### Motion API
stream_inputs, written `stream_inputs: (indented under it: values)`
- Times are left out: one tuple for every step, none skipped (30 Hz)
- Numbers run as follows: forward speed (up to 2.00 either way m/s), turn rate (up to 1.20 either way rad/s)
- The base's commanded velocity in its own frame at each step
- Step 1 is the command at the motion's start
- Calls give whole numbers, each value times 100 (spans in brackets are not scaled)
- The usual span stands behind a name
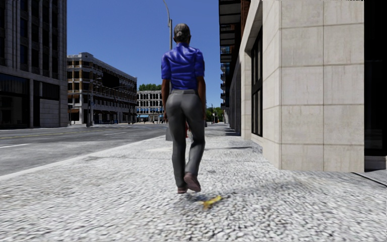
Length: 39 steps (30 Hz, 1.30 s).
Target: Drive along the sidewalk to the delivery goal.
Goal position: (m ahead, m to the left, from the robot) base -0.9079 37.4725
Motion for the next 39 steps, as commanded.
stream_inputs:
  values:
    - [116, 0]
    - [116, 0]
    - [116, 0]
    - [116, 0]
    - [116, 0]
    - [116, 0]
    - [116, 14]
    - [116, 18]
    - [116, 18]
    - [116, 19]
    - [116, 19]
    - [115, 19]
    - [115, 19]
    - [115, 5]
    - [115, 0]
    - [115, 0]
    - [115, 0]
    - [115, 0]
    - [115, 0]
    - [115, 2]
    - [115, 2]
    - [115, 6]
    - [115, 15]
    - [115, 17]
    - [115, 17]
    - [115, 18]
    - [115, 18]
    - [115, 18]
    - [115, 18]
    - [115, 18]
    - [115, 18]
    - [115, 18]
    - [115, 18]
    - [115, 18]
    - [115, 18]
    - [115, 18]
    - [115, 18]
    - [115, 18]
    - [115, 18]
